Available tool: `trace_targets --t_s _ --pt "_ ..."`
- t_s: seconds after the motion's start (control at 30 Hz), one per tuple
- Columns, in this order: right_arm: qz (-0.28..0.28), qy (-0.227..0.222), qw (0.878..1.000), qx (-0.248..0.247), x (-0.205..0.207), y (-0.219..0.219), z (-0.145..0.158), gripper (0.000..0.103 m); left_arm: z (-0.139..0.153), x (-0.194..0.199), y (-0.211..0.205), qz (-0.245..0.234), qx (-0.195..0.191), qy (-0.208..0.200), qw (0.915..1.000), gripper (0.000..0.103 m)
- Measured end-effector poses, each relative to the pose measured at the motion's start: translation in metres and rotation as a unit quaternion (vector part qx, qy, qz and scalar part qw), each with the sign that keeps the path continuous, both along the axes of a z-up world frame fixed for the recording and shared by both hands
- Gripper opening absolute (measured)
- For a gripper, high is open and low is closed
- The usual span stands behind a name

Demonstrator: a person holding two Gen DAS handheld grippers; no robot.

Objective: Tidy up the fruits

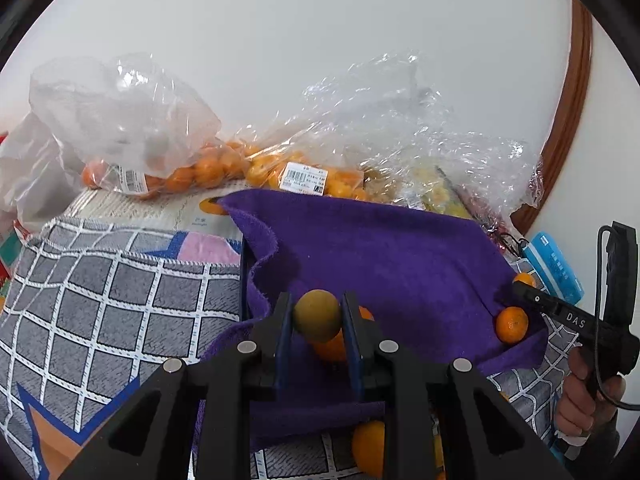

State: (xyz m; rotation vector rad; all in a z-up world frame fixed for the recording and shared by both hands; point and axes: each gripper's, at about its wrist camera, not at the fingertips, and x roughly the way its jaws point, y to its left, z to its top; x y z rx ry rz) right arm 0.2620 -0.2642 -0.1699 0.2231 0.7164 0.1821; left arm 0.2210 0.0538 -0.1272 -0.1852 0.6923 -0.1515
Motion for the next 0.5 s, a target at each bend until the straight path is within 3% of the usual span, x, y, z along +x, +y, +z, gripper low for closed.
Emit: trace_targets --t_s 0.5 --pt "-0.005 0.002 0.999 -0.032 0.0025 0.0082 -0.0065 0.034 -0.0109 0.0060 0.0048 0.021 0.004 0.024 0.9995 0.023"
